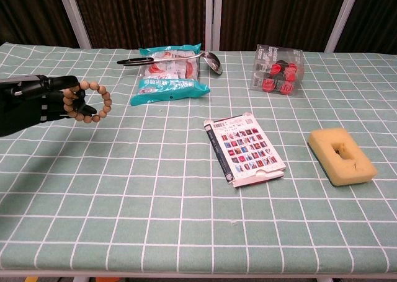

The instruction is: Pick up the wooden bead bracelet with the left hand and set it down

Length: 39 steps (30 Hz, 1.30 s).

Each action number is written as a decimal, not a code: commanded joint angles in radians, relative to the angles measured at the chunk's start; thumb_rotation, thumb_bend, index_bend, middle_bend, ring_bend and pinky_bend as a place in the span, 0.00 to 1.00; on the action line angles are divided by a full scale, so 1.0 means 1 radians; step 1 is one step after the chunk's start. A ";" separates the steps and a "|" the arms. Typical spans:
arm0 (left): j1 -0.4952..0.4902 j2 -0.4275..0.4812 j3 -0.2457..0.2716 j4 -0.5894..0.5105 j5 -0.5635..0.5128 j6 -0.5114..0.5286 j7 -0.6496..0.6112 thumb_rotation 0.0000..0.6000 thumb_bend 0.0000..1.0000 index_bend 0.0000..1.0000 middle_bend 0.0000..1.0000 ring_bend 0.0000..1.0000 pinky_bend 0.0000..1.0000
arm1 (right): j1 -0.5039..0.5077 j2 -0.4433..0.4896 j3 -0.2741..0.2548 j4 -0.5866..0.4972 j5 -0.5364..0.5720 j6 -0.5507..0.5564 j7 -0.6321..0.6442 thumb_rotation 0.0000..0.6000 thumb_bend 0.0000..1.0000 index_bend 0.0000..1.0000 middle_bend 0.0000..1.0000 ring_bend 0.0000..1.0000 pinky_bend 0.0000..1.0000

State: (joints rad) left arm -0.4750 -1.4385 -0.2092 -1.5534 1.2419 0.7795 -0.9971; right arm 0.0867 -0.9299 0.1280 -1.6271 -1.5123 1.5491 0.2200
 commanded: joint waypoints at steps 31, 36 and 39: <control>0.005 -0.003 -0.004 -0.006 -0.013 -0.018 0.014 0.84 1.00 0.49 0.59 0.32 0.15 | 0.003 -0.006 -0.001 0.009 0.005 -0.012 0.010 1.00 0.16 0.00 0.03 0.00 0.00; 0.003 0.008 -0.009 -0.017 -0.020 -0.030 0.006 0.74 1.00 0.50 0.61 0.32 0.15 | 0.002 -0.008 -0.001 0.013 0.006 -0.011 0.014 1.00 0.16 0.00 0.03 0.00 0.00; 0.001 0.019 -0.012 -0.029 -0.033 -0.050 -0.002 0.73 1.00 0.51 0.62 0.32 0.15 | 0.001 -0.009 -0.002 0.016 0.005 -0.010 0.017 1.00 0.16 0.00 0.03 0.00 0.00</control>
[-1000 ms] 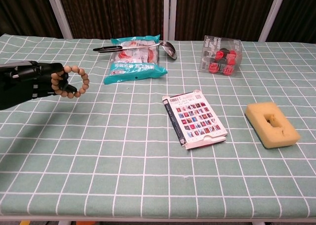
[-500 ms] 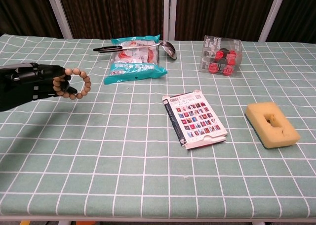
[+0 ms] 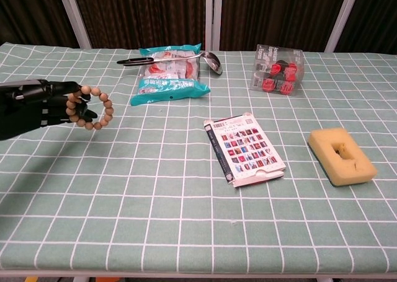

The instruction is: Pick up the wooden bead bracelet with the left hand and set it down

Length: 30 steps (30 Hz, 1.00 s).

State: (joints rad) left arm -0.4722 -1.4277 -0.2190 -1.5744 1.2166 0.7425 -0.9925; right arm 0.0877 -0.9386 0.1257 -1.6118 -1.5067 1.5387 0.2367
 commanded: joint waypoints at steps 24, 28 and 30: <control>0.010 0.043 -0.023 -0.057 -0.006 -0.019 0.018 0.00 0.84 0.36 0.51 0.31 0.16 | 0.001 -0.004 -0.001 0.017 0.001 -0.006 0.017 1.00 0.15 0.00 0.03 0.00 0.00; 0.012 0.038 -0.026 -0.043 0.006 0.016 0.049 0.00 0.78 0.34 0.49 0.29 0.16 | 0.007 -0.004 -0.004 0.017 -0.002 -0.019 0.015 1.00 0.15 0.00 0.03 0.00 0.00; 0.012 0.040 -0.030 -0.042 0.004 0.022 0.052 0.00 0.77 0.34 0.49 0.29 0.16 | 0.010 -0.004 -0.005 0.017 -0.003 -0.024 0.016 1.00 0.15 0.00 0.03 0.00 0.00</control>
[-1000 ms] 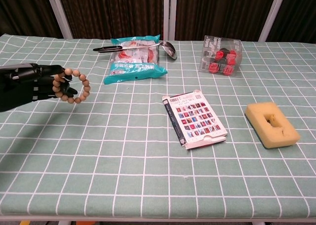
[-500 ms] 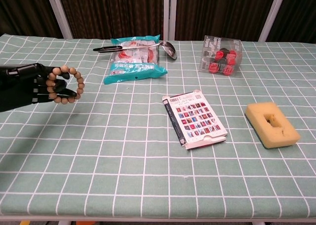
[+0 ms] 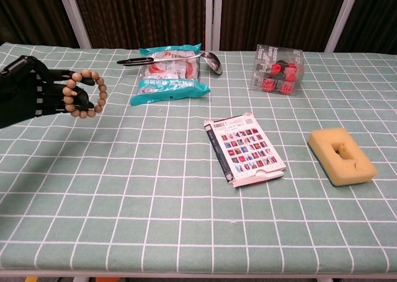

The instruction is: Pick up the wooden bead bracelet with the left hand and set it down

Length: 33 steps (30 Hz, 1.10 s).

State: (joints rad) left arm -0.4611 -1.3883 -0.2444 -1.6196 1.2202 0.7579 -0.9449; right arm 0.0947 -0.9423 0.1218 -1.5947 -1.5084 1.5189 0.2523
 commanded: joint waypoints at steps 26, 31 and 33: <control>-0.012 -0.176 0.090 0.296 0.197 0.444 0.871 0.45 0.41 0.28 0.33 0.16 0.13 | 0.020 -0.024 -0.008 0.029 -0.004 -0.029 0.023 1.00 0.15 0.00 0.03 0.00 0.00; 0.036 -0.072 0.024 0.204 0.126 0.511 0.835 1.00 0.39 0.28 0.35 0.17 0.13 | 0.032 0.004 -0.037 0.023 -0.011 -0.096 0.051 1.00 0.15 0.00 0.03 0.00 0.00; 0.067 -0.009 0.012 0.169 0.100 0.537 0.845 1.00 0.39 0.29 0.35 0.17 0.13 | 0.036 0.009 -0.041 0.024 -0.011 -0.111 0.062 1.00 0.15 0.00 0.03 0.00 0.00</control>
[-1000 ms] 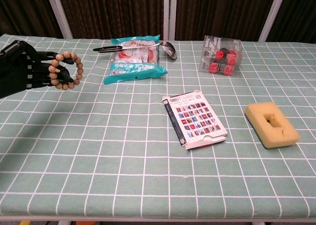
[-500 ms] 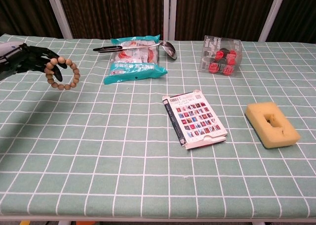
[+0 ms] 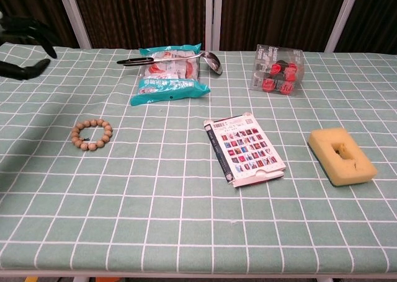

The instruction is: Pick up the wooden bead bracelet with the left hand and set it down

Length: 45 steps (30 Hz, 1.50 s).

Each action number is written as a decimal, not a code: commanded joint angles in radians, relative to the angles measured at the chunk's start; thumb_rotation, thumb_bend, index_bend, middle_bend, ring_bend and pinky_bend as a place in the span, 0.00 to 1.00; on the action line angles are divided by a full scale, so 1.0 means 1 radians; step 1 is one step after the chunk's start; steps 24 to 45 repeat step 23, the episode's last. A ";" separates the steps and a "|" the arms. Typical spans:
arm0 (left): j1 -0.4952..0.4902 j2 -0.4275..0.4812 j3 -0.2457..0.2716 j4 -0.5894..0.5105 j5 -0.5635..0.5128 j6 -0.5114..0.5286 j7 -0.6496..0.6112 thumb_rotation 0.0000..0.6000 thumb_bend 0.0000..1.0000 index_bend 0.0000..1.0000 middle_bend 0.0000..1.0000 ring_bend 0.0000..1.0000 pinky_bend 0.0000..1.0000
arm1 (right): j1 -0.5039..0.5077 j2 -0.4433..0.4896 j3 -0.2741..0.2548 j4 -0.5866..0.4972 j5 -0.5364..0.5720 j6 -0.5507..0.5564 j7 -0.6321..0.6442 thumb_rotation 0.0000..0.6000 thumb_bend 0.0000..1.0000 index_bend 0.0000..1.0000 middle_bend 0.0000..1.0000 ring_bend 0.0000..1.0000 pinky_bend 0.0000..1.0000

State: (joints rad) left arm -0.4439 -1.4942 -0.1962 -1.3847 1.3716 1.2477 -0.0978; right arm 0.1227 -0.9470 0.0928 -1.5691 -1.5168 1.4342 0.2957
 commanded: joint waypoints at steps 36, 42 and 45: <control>0.408 0.387 0.165 -0.307 0.005 0.358 0.231 1.00 0.39 0.28 0.31 0.17 0.10 | 0.002 -0.095 -0.039 0.069 -0.105 0.063 -0.053 1.00 0.16 0.00 0.02 0.00 0.00; 0.408 0.387 0.165 -0.307 0.005 0.358 0.231 1.00 0.39 0.28 0.31 0.17 0.10 | 0.002 -0.095 -0.039 0.069 -0.105 0.063 -0.053 1.00 0.16 0.00 0.02 0.00 0.00; 0.408 0.387 0.165 -0.307 0.005 0.358 0.231 1.00 0.39 0.28 0.31 0.17 0.10 | 0.002 -0.095 -0.039 0.069 -0.105 0.063 -0.053 1.00 0.16 0.00 0.02 0.00 0.00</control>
